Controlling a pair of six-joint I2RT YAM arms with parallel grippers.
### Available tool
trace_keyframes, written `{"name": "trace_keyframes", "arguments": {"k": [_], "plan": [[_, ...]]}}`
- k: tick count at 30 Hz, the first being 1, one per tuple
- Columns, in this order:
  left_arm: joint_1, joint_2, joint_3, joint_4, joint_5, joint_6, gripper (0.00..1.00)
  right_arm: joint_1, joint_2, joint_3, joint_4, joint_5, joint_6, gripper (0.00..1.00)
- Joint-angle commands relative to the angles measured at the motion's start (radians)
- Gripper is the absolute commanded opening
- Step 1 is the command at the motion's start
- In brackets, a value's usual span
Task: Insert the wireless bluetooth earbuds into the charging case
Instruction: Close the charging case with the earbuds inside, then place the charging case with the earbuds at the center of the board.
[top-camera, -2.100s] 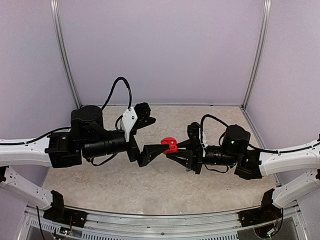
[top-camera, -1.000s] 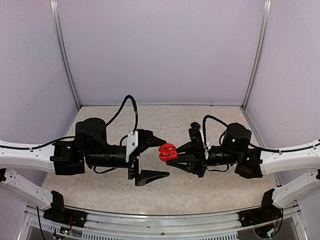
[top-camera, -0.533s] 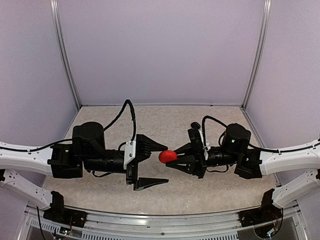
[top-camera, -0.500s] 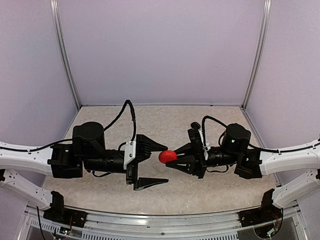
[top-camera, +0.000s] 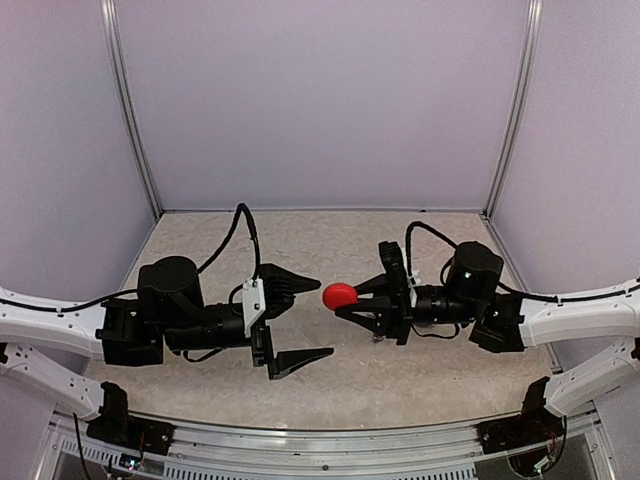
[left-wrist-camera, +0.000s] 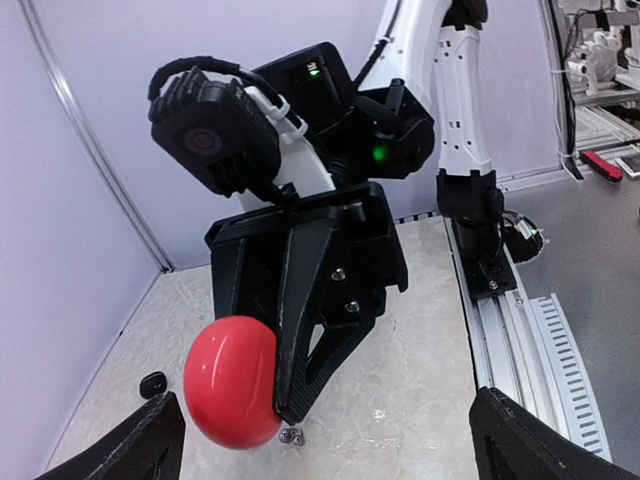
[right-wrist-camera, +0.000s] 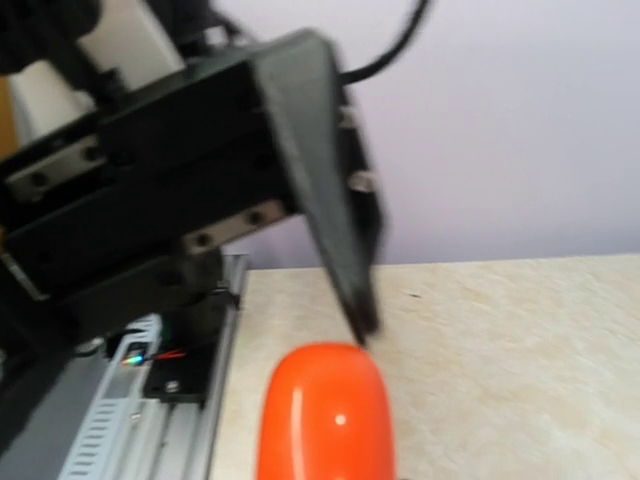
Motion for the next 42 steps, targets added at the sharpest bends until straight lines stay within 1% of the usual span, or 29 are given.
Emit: {"name": "trace_keyframes", "arguments": {"k": [1,6,10,12,15,20,26,31,37,42], "plan": [[0.035,-0.051,-0.038,0.135,-0.176,-0.131,0.99,-0.057,-0.037,0.008,-0.022,0.070,0.057,0.00],[0.117,-0.052,-0.036,0.164,-0.260,-0.304,0.99,-0.173,-0.060,0.035,-0.137,0.111,0.101,0.00],[0.156,-0.052,-0.033,0.163,-0.322,-0.420,0.99,-0.280,-0.028,0.074,-0.249,0.111,0.117,0.01],[0.170,-0.056,-0.036,0.162,-0.345,-0.465,0.99,-0.328,0.030,0.120,-0.330,0.107,0.119,0.01],[0.178,-0.058,-0.032,0.155,-0.436,-0.519,0.99,-0.391,0.124,0.171,-0.396,0.099,0.135,0.01],[0.178,-0.042,-0.017,0.093,-0.528,-0.623,0.99,-0.469,0.298,0.249,-0.441,0.060,0.157,0.01],[0.185,-0.044,-0.041,0.058,-0.583,-0.730,0.99,-0.526,0.484,0.372,-0.495,0.049,0.132,0.00],[0.187,-0.046,-0.064,0.055,-0.602,-0.753,0.99,-0.561,0.604,0.446,-0.514,0.032,0.119,0.02],[0.194,-0.053,-0.079,0.041,-0.624,-0.765,0.99,-0.601,0.721,0.536,-0.563,0.028,0.101,0.10],[0.196,-0.056,-0.091,0.036,-0.642,-0.749,0.99,-0.622,0.790,0.597,-0.589,0.030,0.097,0.13]]}}
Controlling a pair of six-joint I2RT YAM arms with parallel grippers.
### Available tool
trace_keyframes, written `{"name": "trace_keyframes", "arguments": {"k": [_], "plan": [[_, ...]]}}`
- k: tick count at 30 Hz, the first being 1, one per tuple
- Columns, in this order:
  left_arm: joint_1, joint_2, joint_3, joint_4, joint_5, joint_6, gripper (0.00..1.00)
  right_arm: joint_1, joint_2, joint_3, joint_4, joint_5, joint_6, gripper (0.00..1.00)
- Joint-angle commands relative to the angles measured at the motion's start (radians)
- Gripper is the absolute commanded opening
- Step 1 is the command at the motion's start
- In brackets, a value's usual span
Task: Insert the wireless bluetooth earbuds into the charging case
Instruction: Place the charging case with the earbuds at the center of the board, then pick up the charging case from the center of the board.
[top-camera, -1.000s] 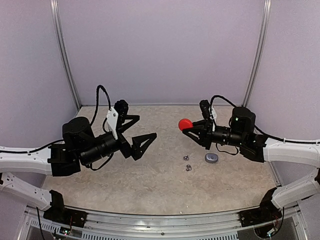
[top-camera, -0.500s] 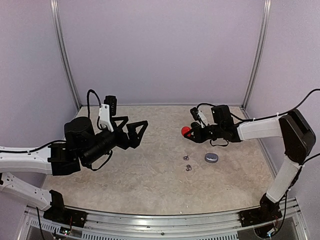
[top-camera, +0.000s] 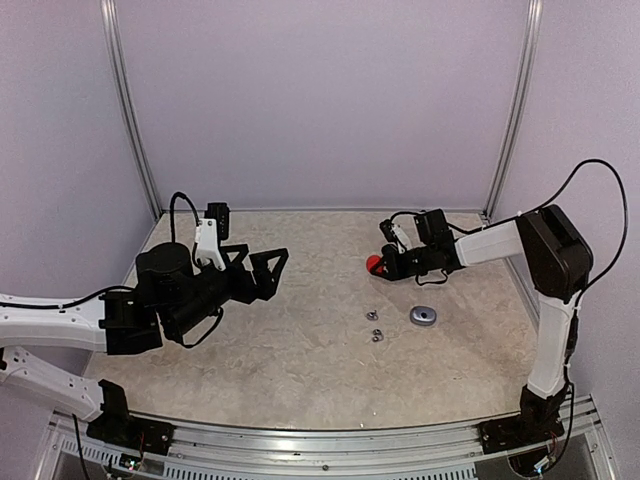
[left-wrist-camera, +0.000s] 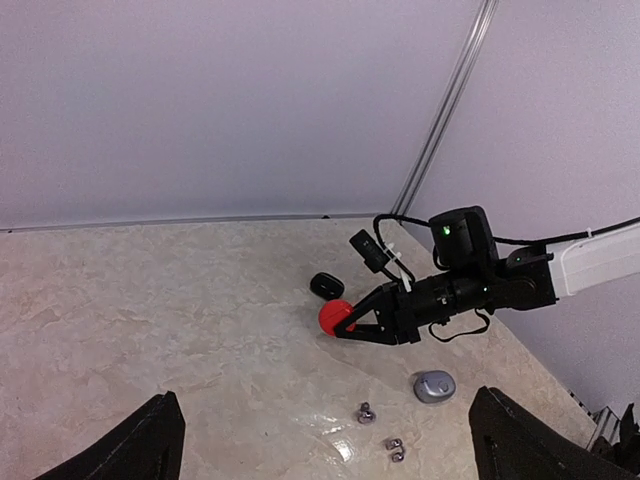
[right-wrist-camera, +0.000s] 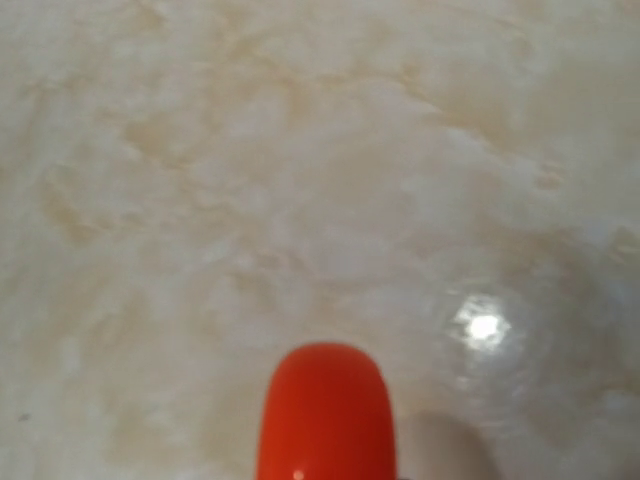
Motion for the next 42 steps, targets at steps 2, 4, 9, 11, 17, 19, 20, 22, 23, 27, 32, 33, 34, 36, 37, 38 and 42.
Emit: {"name": "trace_keyframes", "arguments": {"k": [2,4,9,11,17,19,20,22,23,27,32,33,34,36,37,38,42], "plan": [[0.008,-0.019,-0.025,0.001,-0.042,0.009,0.99,-0.025,0.063,0.078,-0.056,-0.002,-0.025,0.14],[0.011,-0.024,-0.034,0.009,-0.047,0.017,0.99,-0.028,0.081,0.106,-0.078,0.008,-0.035,0.16],[0.014,-0.022,-0.032,-0.003,-0.057,0.034,0.99,-0.038,0.105,0.146,-0.119,0.017,-0.044,0.25],[0.014,-0.018,-0.030,-0.009,-0.060,0.037,0.99,-0.044,0.105,0.152,-0.126,0.019,-0.043,0.29],[0.015,-0.017,-0.029,-0.007,-0.047,0.030,0.99,-0.048,0.062,0.179,-0.187,0.034,-0.069,0.41],[0.015,-0.013,-0.025,-0.009,-0.047,0.030,0.99,-0.049,0.028,0.177,-0.207,0.061,-0.086,0.45],[0.015,-0.011,-0.022,-0.011,-0.047,0.030,0.99,-0.051,0.012,0.178,-0.220,0.073,-0.101,0.46],[0.016,-0.007,-0.018,-0.011,-0.047,0.031,0.99,-0.054,-0.032,0.169,-0.249,0.093,-0.122,0.49],[0.015,-0.006,-0.014,-0.012,-0.047,0.032,0.99,-0.056,-0.055,0.154,-0.256,0.102,-0.131,0.50],[0.016,0.004,-0.003,-0.014,-0.044,0.039,0.99,-0.058,-0.170,0.052,-0.275,0.129,-0.160,0.57],[0.017,0.017,0.005,-0.011,-0.018,0.059,0.99,-0.059,-0.310,-0.100,-0.303,0.142,-0.169,0.69],[0.017,0.018,0.006,-0.007,-0.009,0.066,0.99,-0.059,-0.338,-0.134,-0.302,0.143,-0.164,0.74],[0.016,0.019,0.006,-0.004,0.000,0.072,0.99,-0.057,-0.368,-0.169,-0.302,0.143,-0.160,0.77],[0.016,0.020,0.007,0.003,0.026,0.085,0.99,-0.058,-0.420,-0.228,-0.307,0.156,-0.154,0.84],[0.016,0.024,0.008,0.005,0.045,0.094,0.99,-0.057,-0.444,-0.254,-0.312,0.176,-0.147,0.86],[0.017,0.027,0.009,0.006,0.063,0.103,0.99,-0.057,-0.464,-0.275,-0.320,0.195,-0.141,0.89],[0.016,0.050,0.021,0.007,0.109,0.114,0.99,-0.058,-0.496,-0.310,-0.395,0.235,-0.137,0.92]]}}
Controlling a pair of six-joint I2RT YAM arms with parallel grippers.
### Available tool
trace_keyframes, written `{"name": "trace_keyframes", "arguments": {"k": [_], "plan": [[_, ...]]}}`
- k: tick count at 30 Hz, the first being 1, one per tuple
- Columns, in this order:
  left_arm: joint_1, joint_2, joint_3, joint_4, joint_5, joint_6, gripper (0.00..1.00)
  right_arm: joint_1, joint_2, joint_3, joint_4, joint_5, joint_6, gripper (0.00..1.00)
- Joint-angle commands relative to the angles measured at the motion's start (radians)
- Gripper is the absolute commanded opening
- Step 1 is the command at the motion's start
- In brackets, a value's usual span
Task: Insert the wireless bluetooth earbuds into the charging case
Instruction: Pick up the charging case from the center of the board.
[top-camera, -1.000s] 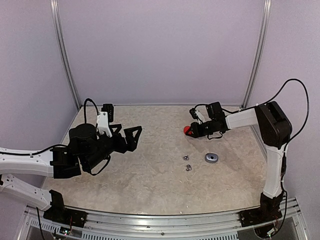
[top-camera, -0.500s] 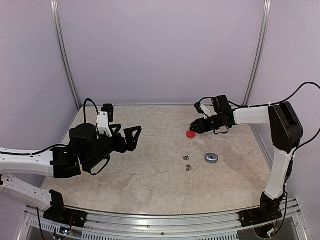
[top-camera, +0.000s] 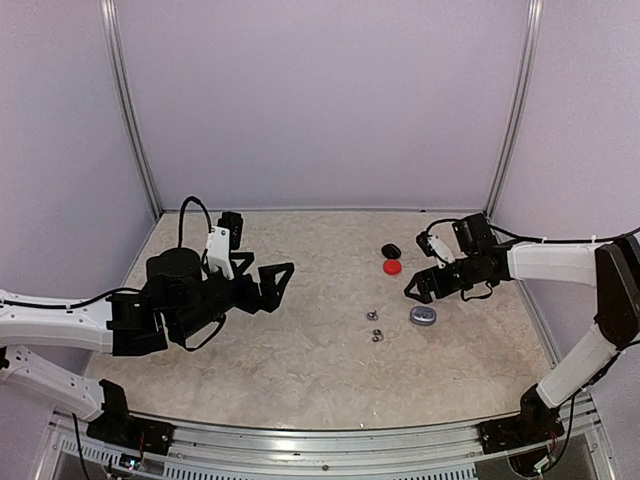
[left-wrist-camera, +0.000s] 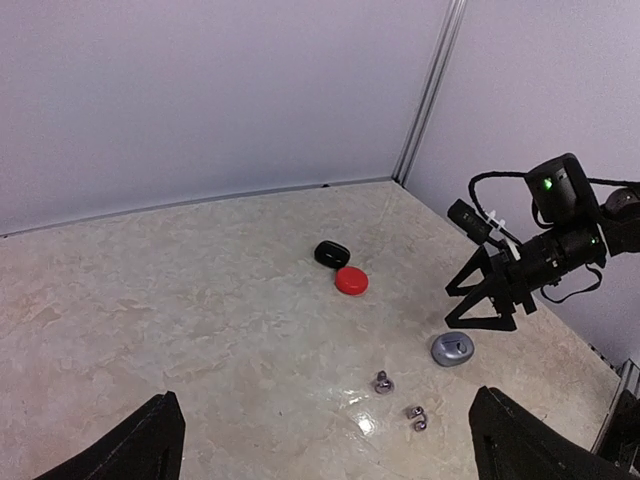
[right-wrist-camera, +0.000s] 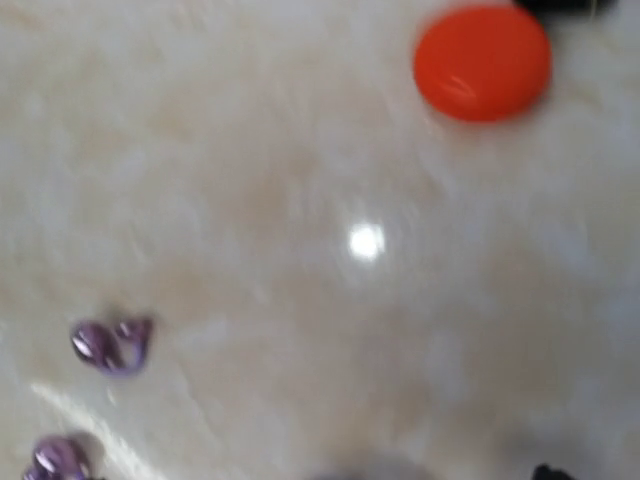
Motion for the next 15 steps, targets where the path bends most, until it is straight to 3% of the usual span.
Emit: {"name": "trace_keyframes", "arguments": {"k": [1,9,15], "plan": [[0.005,0.026,0.045,0.020,0.074,0.037,0.99,-0.008,-0.047,-0.031,-0.082,0.053,0.010,0.93],[0.006,0.047,0.056,0.035,0.169,0.078,0.99,-0.008,-0.006,-0.039,-0.146,0.026,-0.103,0.94],[0.005,0.055,0.067,0.032,0.218,0.097,0.99,-0.008,0.035,-0.056,-0.132,0.023,-0.134,0.87]]}}
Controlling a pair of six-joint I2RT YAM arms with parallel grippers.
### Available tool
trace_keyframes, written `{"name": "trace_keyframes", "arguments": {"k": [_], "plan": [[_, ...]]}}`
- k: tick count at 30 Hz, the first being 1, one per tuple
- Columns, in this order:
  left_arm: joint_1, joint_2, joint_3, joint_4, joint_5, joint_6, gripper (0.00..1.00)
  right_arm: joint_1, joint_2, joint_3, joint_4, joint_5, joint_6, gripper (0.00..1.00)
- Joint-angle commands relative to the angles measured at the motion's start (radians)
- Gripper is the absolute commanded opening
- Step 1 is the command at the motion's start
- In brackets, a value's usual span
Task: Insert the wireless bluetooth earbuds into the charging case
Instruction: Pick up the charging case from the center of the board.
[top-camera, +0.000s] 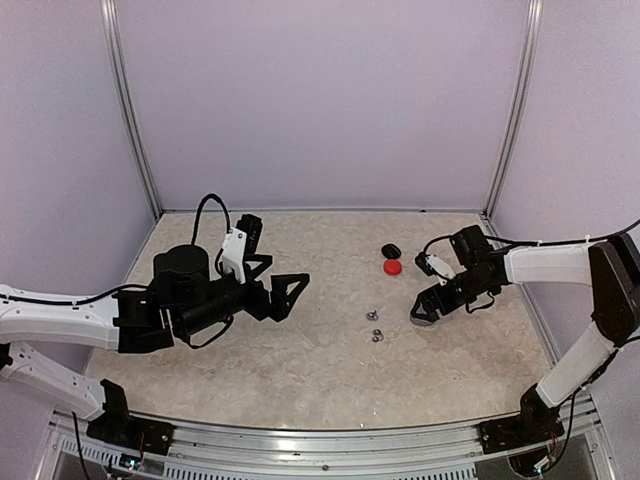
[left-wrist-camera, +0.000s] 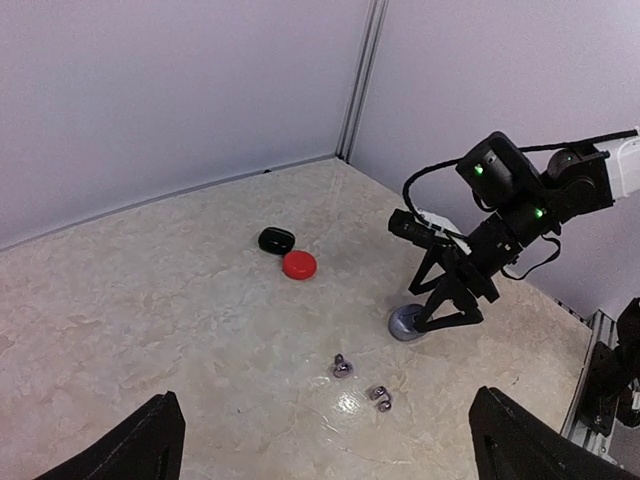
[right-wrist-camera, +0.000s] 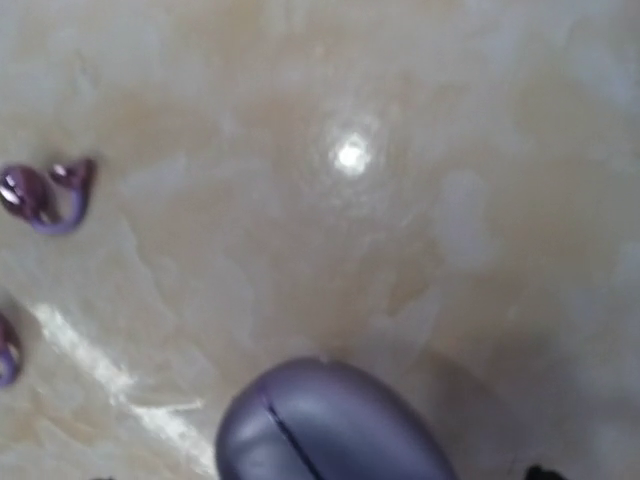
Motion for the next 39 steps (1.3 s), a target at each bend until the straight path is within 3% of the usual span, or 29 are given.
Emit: {"name": "trace_keyframes", "arguments": {"k": [1,12,21,31,39], "plan": [[0.007,0.008,0.034,0.030,0.061,0.037,0.99,-0.008,0.032,-0.016,-0.007,-0.020,-0.047,0.87],[0.007,0.018,0.043,0.021,0.081,0.051,0.99,0.057,0.080,0.003,-0.034,-0.080,-0.091,0.73],[0.007,0.005,0.034,0.017,0.079,0.050,0.99,0.133,0.120,0.046,-0.123,0.022,-0.154,0.70],[0.018,0.032,0.043,0.045,0.067,-0.005,0.99,0.203,0.114,0.015,-0.117,0.133,-0.197,0.59],[0.100,0.021,0.012,0.064,0.129,-0.101,0.98,0.266,0.022,0.022,-0.084,0.230,-0.215,0.49]]}}
